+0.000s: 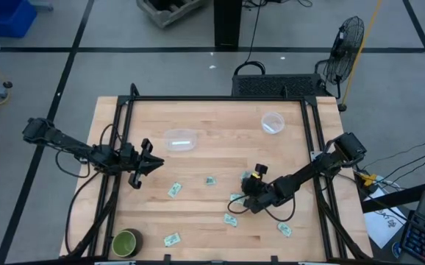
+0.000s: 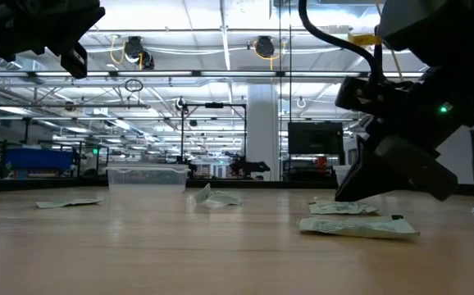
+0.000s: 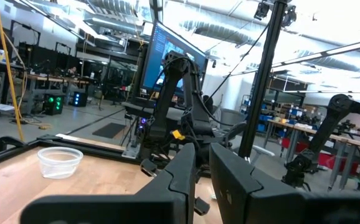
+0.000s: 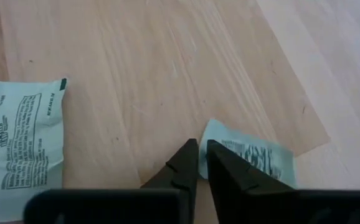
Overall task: Pick and place items into bin
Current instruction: Put the stevia packet into the right transparent bin
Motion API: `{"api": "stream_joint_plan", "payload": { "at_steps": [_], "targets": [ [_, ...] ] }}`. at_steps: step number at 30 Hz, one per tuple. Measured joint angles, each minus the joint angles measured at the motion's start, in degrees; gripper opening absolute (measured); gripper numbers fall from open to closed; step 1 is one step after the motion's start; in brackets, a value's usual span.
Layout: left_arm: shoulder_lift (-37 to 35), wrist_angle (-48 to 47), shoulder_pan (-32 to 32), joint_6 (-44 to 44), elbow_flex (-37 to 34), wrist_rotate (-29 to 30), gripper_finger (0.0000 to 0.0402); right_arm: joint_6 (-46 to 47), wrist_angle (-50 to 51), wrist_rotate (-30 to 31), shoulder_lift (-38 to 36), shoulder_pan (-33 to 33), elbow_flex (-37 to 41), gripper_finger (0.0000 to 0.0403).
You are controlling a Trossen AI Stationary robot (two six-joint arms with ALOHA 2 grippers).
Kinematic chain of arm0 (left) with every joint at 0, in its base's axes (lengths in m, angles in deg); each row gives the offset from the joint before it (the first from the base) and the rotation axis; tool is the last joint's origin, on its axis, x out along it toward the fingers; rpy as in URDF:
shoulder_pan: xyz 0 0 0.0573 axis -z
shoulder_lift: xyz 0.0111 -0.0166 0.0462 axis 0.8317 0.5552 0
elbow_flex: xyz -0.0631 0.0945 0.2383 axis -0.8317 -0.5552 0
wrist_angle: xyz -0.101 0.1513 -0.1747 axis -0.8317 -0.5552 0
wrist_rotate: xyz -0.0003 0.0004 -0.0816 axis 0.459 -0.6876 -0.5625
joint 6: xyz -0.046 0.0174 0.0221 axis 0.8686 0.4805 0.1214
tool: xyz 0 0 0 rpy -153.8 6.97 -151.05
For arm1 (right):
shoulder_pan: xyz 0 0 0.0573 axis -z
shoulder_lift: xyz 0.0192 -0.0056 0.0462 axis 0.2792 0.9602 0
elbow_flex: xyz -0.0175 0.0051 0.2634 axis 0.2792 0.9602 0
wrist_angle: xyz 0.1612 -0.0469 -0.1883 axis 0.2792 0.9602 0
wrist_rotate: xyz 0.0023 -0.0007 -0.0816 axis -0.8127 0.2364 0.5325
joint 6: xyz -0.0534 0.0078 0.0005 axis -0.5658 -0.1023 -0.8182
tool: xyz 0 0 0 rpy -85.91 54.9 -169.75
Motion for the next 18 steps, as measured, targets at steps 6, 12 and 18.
{"api": "stream_joint_plan", "payload": {
  "at_steps": [6, 12, 18],
  "targets": [
    [0.0, 0.0, 0.0, -0.2, 0.0, 0.0, 0.0051, -0.3, 0.1, 0.0, 0.0, 0.0, 0.0, 0.0003],
    [0.0, 0.0, 0.0, -0.3, 0.0, 0.0, 0.0051, -0.7, 0.1, 0.7, 0.0, 0.0, 0.0, 0.0001],
    [0.0, 0.0, 0.0, -0.4, 0.0, 0.0, 0.0051, -1.6, 0.3, 3.3, -0.5, -0.7, 0.1, 0.0000]
  ]
}}
